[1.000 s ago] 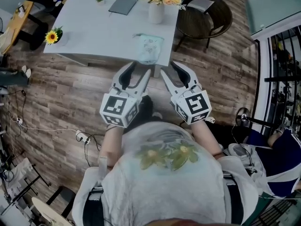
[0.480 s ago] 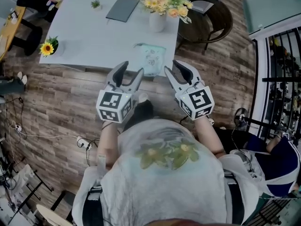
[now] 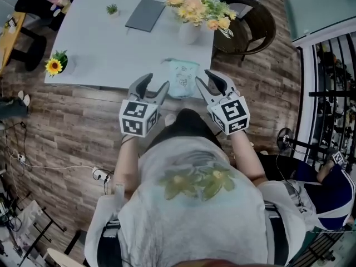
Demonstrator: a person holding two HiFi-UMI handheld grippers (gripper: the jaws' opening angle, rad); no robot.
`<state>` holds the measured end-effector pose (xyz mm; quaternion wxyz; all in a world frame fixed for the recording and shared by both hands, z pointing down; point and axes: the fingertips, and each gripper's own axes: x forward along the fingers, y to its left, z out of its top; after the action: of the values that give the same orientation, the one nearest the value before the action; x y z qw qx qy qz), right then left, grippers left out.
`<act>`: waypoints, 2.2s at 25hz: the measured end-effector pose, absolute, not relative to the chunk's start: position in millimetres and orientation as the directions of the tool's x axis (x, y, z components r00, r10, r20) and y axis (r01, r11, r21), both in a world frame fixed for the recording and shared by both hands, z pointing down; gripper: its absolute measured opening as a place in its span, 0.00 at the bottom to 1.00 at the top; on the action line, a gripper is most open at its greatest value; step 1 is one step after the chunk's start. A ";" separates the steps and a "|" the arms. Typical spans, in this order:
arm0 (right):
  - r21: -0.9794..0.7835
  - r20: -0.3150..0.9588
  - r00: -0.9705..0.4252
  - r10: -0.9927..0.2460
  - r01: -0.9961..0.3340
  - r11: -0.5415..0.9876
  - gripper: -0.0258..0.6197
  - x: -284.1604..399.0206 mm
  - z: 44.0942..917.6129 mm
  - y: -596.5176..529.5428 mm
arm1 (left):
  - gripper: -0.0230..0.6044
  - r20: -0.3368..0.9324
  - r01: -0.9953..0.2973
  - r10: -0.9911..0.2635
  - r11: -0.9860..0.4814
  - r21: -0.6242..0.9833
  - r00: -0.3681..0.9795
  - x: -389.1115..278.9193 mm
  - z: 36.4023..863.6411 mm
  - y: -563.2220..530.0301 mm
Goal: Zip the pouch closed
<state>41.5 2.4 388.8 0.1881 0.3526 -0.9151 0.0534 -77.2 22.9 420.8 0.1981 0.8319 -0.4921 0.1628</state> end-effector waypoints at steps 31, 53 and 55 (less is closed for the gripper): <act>-0.055 0.569 -0.677 -0.467 -0.597 0.800 0.27 -6.7 516.4 -89.8 | 0.39 0.766 -0.869 -0.493 -0.466 0.169 0.413 -88.8 580.8 -83.2; -0.100 0.656 -0.658 -0.369 -0.560 0.822 0.27 -25.7 576.8 -114.2 | 0.07 0.876 -0.820 -0.385 -0.572 0.019 0.288 -85.8 641.5 -104.2; -0.097 0.660 -0.655 -0.368 -0.560 0.823 0.27 -24.9 580.0 -116.5 | 0.07 0.871 -0.794 -0.407 -0.607 -0.034 0.274 -83.9 636.7 -107.4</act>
<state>-24.9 -116.5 580.0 0.3251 0.2584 -0.8977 0.1475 -83.9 -107.4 636.7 0.2106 0.7699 -0.3900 0.4592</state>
